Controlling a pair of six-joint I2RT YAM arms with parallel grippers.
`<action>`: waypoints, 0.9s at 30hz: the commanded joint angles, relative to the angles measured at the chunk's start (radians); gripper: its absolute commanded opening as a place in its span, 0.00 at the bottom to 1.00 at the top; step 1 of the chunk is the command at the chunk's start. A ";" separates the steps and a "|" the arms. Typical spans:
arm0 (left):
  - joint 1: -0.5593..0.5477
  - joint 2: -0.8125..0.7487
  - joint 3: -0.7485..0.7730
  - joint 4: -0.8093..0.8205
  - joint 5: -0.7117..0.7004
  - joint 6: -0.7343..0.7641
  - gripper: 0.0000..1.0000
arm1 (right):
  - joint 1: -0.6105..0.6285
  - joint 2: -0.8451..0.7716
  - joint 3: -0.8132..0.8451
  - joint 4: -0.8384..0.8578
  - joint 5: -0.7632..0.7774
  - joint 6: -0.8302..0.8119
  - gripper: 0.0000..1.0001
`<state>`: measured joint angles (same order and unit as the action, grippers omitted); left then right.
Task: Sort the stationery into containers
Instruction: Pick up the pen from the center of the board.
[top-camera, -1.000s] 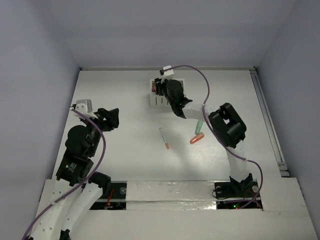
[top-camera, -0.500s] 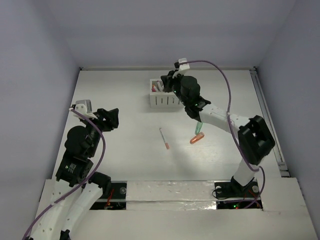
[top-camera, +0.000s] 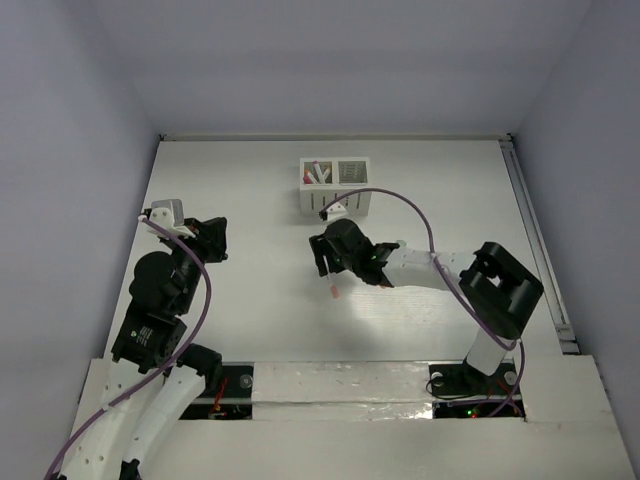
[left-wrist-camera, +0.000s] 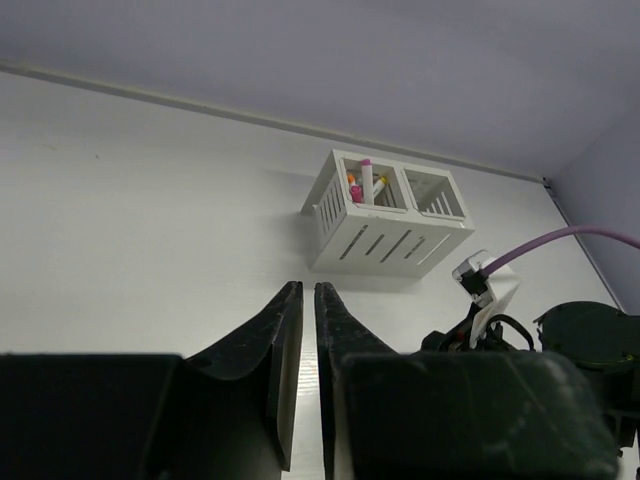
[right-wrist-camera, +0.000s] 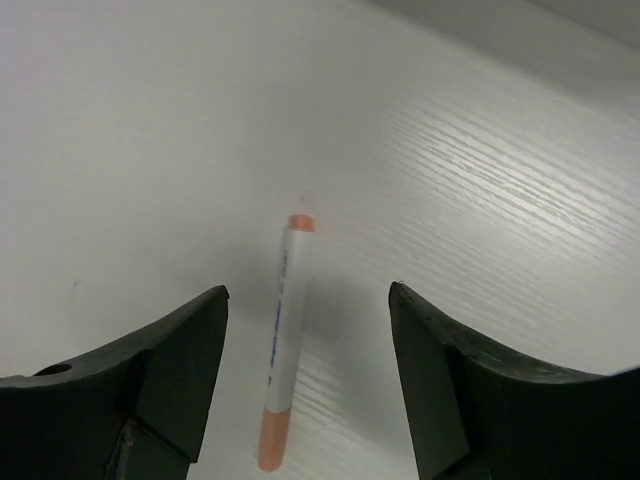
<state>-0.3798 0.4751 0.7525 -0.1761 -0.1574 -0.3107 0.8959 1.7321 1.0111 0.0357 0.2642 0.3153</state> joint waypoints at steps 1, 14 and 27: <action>-0.004 0.014 0.008 0.046 0.009 0.007 0.09 | -0.008 0.021 0.052 -0.083 0.075 0.024 0.71; -0.013 0.016 0.008 0.047 0.019 0.010 0.19 | 0.021 0.190 0.170 -0.238 0.087 0.033 0.49; -0.013 0.002 0.008 0.047 0.018 0.012 0.20 | 0.040 0.161 0.202 -0.329 0.164 0.077 0.00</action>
<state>-0.3870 0.4870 0.7525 -0.1757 -0.1390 -0.3103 0.9245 1.9266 1.2243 -0.2577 0.4126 0.3748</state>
